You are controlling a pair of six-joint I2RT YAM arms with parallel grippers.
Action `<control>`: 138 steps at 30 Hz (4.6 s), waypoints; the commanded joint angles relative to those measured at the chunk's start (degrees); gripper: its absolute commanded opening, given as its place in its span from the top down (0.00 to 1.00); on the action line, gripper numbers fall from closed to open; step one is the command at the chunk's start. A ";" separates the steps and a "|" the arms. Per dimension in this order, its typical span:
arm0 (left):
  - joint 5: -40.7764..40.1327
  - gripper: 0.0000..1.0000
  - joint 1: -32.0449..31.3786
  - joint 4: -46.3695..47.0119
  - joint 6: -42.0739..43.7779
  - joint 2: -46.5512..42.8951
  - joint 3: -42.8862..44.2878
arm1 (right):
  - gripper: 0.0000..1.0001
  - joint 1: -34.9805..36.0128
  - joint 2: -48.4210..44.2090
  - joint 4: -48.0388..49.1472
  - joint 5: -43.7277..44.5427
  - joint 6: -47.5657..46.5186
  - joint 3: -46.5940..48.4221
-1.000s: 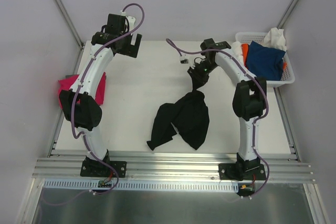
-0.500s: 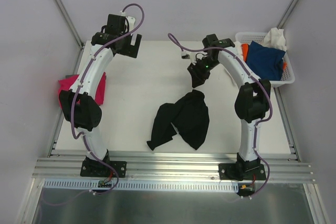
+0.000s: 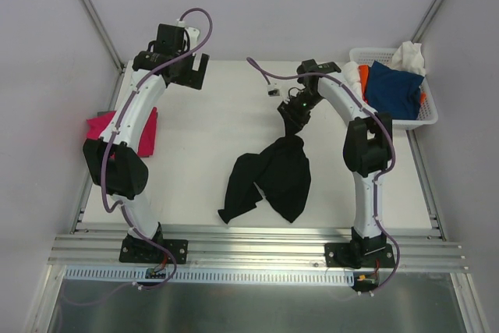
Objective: Fold and stack the t-shirts
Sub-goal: Flatten the tshirt out
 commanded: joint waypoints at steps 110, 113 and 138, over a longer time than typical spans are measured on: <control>4.64 0.07 -53.07 -1.09 9.27 8.46 -21.15 | 0.99 -11.09 9.55 19.12 23.61 22.05 31.18; 4.55 0.07 -55.09 -1.96 7.77 10.66 -19.40 | 0.99 -11.79 9.98 19.21 24.13 22.04 31.26; 15.10 1.00 -53.87 -1.70 2.49 16.12 -21.75 | 0.99 -11.97 10.34 18.77 26.68 21.87 31.71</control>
